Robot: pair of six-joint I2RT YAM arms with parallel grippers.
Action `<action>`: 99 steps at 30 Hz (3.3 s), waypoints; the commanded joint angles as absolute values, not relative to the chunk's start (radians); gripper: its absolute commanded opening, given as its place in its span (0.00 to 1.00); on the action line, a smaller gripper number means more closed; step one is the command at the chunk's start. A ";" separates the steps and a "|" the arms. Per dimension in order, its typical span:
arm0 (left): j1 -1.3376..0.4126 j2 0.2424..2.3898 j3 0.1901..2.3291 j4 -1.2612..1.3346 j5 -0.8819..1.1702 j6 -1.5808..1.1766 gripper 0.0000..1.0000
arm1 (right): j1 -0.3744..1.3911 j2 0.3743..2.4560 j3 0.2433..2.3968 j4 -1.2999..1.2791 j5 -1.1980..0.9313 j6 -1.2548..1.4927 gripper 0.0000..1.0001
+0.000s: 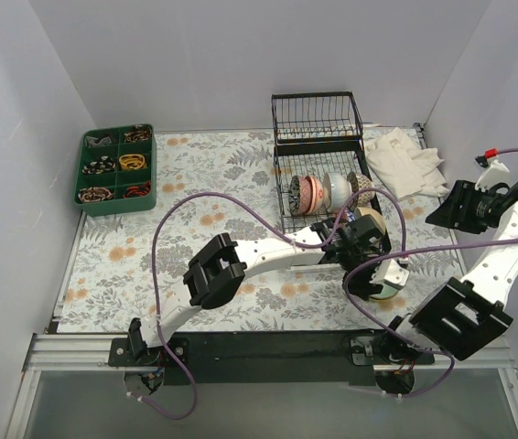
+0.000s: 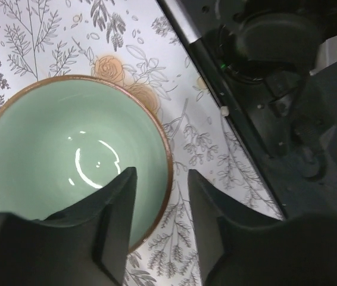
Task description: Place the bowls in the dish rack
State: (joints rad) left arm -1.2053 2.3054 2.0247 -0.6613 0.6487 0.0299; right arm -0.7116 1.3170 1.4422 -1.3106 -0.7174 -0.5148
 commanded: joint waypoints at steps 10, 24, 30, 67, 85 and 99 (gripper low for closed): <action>-1.203 2.301 2.016 -0.595 0.572 0.006 0.13 | -0.686 1.246 1.476 -1.316 -0.761 -0.515 0.54; -1.207 2.181 1.937 -0.561 0.535 -0.046 0.00 | -0.686 1.209 1.440 -1.298 -0.775 -0.492 0.54; -1.212 2.140 1.953 -0.505 0.528 -0.089 0.00 | -0.686 1.195 1.433 -1.292 -0.775 -0.486 0.54; -0.936 1.890 1.806 -0.007 0.870 -1.110 0.00 | -0.684 1.230 1.465 -1.316 -0.658 -0.503 0.54; -0.775 1.717 1.419 0.350 0.368 -1.945 0.00 | -0.678 1.272 1.445 -1.295 -0.577 -0.483 0.53; -0.756 1.733 1.381 0.167 0.276 -2.313 0.00 | -0.673 1.186 1.378 -1.246 -0.512 -0.469 0.54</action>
State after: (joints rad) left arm -0.7589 1.7805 1.4048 0.1730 0.2970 -1.9705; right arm -0.6754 1.2236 1.3811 -1.2808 -0.5224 -0.4831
